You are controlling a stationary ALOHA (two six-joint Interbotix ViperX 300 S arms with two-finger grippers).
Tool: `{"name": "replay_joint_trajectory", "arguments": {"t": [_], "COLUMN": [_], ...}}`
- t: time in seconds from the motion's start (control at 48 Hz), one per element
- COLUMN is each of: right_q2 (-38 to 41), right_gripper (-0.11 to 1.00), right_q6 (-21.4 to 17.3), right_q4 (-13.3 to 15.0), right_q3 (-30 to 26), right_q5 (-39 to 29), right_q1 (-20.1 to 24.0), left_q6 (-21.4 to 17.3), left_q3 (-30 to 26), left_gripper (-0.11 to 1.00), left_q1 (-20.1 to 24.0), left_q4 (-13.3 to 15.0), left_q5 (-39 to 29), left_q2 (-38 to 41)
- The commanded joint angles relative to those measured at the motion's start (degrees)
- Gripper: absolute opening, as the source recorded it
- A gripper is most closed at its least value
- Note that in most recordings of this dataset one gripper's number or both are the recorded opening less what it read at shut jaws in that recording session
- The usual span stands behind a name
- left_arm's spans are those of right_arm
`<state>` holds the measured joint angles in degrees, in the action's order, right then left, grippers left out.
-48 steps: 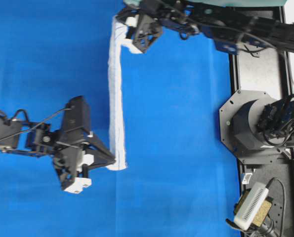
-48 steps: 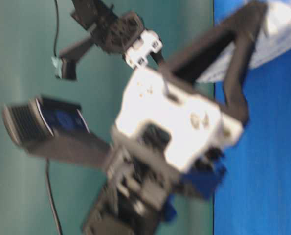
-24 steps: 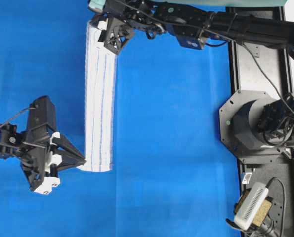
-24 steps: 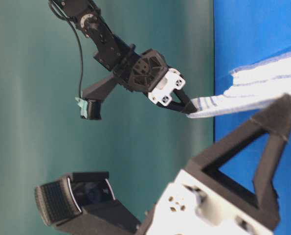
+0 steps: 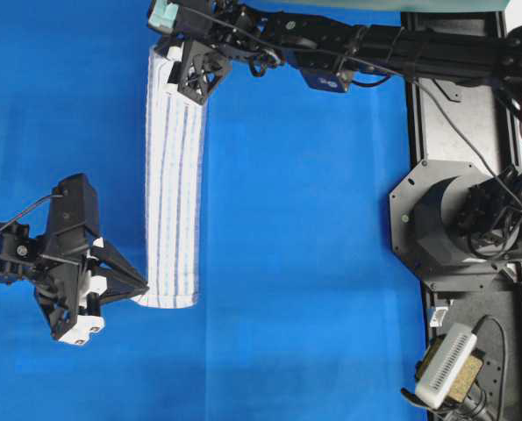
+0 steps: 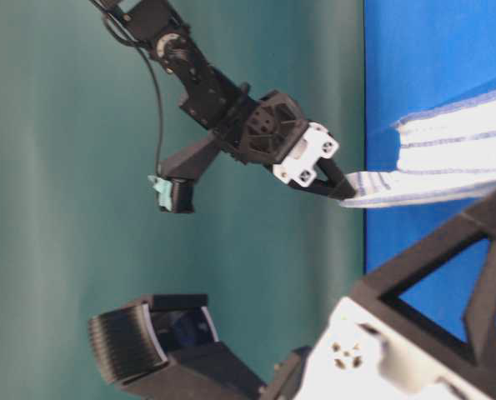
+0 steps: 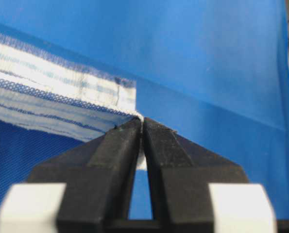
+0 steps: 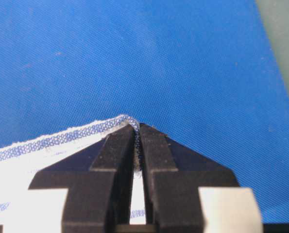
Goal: Fold the blue towel.
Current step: 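Open both grippers and withdraw them from the towel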
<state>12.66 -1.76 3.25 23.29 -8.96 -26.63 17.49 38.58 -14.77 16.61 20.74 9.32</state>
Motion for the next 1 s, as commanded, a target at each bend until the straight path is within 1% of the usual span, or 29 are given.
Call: {"name": "replay_joint_trajectory", "arguments": {"t": [0.0, 0.083, 0.125, 0.167, 0.208, 0.229, 0.271, 0.354, 0.396, 0.437, 0.541, 0.687, 0.812, 0.979], "right_q2": [0.00, 0.53, 0.62, 0.62, 0.53, 0.53, 0.44, -0.35, -0.97, -1.93, -4.48, -8.88, -12.39, -17.40], "right_gripper": [0.14, 0.15, 0.22, 0.31, 0.44, 0.53, 0.65, 0.87, 0.93, 0.93, 0.87, 0.87, 0.87, 0.87], "right_q6": [0.18, 0.26, 0.35, 0.44, 0.53, 0.53, 0.44, 0.62, 0.62, 0.62, 0.70, 0.53, 0.18, 0.09], "right_q4": [0.18, 0.18, 0.18, 0.35, 0.62, 0.88, 1.05, 1.23, 1.23, 1.23, 1.23, 1.23, 1.23, 0.97], "right_q3": [-1.85, -2.46, -2.64, -2.72, -2.81, -2.72, -2.72, -2.20, -1.85, -1.32, 0.26, 3.87, 7.73, 13.54], "right_q5": [1.05, 1.05, 1.14, 1.23, 1.23, 1.05, 0.88, 0.18, -0.35, -0.88, -1.23, -1.14, -1.05, -0.35], "right_q1": [0.18, 0.53, 0.70, 0.79, 0.88, 0.88, 0.88, 0.88, 0.88, 0.88, 0.88, 0.88, 0.88, 0.88], "left_q6": [0.00, 0.00, 0.00, 0.00, 0.00, 0.00, 0.00, -0.09, -0.18, -0.26, -0.79, -1.58, -2.81, -5.80], "left_q3": [-0.70, -0.53, -0.44, -0.26, -0.09, 0.09, 0.35, 1.05, 1.49, 1.93, 3.78, 6.42, 8.96, 11.60], "left_gripper": [0.10, 0.24, 0.33, 0.39, 0.47, 0.49, 0.54, 0.57, 0.57, 0.57, 0.57, 0.57, 0.57, 0.57], "left_q1": [0.00, 0.18, 0.18, 0.09, 0.09, 0.09, 0.09, 0.26, 0.44, 0.79, 1.41, 2.64, 5.36, 10.11], "left_q4": [0.00, 0.00, 0.00, 0.00, 0.00, 0.00, 0.00, 0.00, 0.00, 0.00, -0.09, -0.26, -0.44, -0.62], "left_q5": [0.35, 0.09, -0.18, -0.53, -1.05, -1.41, -2.46, -6.06, -7.91, -9.49, -11.69, -12.57, -12.74, -12.74], "left_q2": [-0.62, -0.70, -0.97, -1.05, -1.32, -1.49, -2.02, -4.22, -5.62, -7.21, -10.99, -15.64, -18.37, -20.57]}}
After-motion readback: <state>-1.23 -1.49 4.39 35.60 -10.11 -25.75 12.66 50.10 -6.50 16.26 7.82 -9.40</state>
